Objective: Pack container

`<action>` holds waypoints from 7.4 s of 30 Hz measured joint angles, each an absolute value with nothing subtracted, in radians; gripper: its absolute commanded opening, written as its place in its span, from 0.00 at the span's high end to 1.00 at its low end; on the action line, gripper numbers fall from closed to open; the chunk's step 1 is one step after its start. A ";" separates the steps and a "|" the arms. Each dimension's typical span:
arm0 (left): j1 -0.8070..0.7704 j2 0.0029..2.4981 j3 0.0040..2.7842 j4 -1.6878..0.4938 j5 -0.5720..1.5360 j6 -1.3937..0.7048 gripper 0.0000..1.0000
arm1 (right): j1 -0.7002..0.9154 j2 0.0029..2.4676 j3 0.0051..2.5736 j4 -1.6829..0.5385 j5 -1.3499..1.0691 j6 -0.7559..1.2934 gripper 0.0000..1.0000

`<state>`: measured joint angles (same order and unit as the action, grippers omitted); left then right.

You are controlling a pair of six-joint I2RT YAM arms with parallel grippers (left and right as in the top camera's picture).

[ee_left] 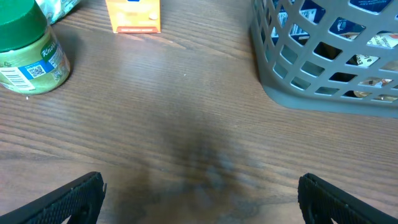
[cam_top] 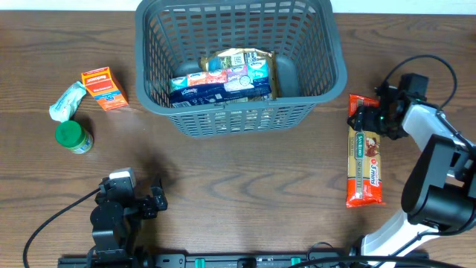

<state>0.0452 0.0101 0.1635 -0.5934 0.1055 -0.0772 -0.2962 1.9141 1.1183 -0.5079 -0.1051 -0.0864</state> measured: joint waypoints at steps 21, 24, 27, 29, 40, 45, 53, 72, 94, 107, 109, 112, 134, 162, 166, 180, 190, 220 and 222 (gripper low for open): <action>0.045 0.010 0.163 -0.593 0.105 -0.077 0.02 | -0.247 1.922 1.135 -0.500 -0.028 -0.034 0.99; 0.045 0.010 0.163 -0.593 0.105 -0.077 0.01 | -0.247 1.917 1.142 -0.501 -0.033 -0.030 0.99; 0.045 0.010 0.163 -0.593 0.105 -0.077 0.01 | -0.248 1.925 1.161 -0.518 -0.050 -0.030 0.99; 0.045 0.010 0.163 -0.593 0.105 -0.077 0.02 | -0.249 1.940 1.199 -0.554 -0.073 -0.031 0.99; 0.045 0.010 0.163 -0.593 0.105 -0.077 0.01 | -0.247 2.081 1.471 -0.806 -0.389 -0.049 0.99; 0.045 0.010 0.163 -0.593 0.105 -0.077 0.01 | -0.247 2.088 1.663 -0.925 -0.465 -0.057 0.99; 0.045 0.010 0.163 -0.593 0.105 -0.077 0.01 | -0.250 2.065 2.083 -1.061 -0.450 -0.051 0.99; 0.045 0.010 0.163 -0.593 0.105 -0.077 0.01 | 0.122 1.866 2.539 -0.818 -0.501 -0.110 0.99; 0.045 0.010 0.163 -0.593 0.105 -0.077 0.01 | 0.500 2.255 2.527 -0.863 -0.138 -0.806 0.01; 0.045 0.010 0.163 -0.593 0.105 -0.077 0.01 | 0.517 2.076 2.539 -1.025 0.086 -0.484 0.01; 0.045 0.010 0.163 -0.593 0.105 -0.077 0.01 | 0.517 1.998 2.542 -1.137 0.094 -0.392 0.01; 0.045 0.010 0.163 -0.593 0.105 -0.077 0.01 | 0.517 1.871 2.554 -1.300 0.107 -0.246 0.01; 0.045 0.010 0.163 -0.593 0.105 -0.077 0.01 | 0.517 1.467 2.470 -1.695 0.110 0.102 0.01; 0.045 0.010 0.163 -0.593 0.105 -0.077 0.01 | 0.517 1.065 1.948 -1.686 0.176 0.078 0.01; 0.045 0.010 0.163 -0.593 0.105 -0.077 0.01 | 0.517 1.065 1.948 -1.686 0.176 0.078 0.01; 0.045 0.010 0.163 -0.593 0.105 -0.077 0.02 | 0.517 1.065 1.948 -1.686 0.176 0.078 0.01; 0.045 0.010 0.163 -0.538 0.139 -0.125 0.01 | 0.517 1.065 1.948 -1.686 0.176 0.078 0.01; 0.059 1.120 0.916 -0.581 0.282 -0.274 0.01 | 0.517 1.065 1.946 -1.687 0.177 0.075 0.01; 0.068 1.125 0.928 -0.591 0.282 -0.305 0.02 | 0.517 1.065 1.946 -1.687 0.177 0.075 0.01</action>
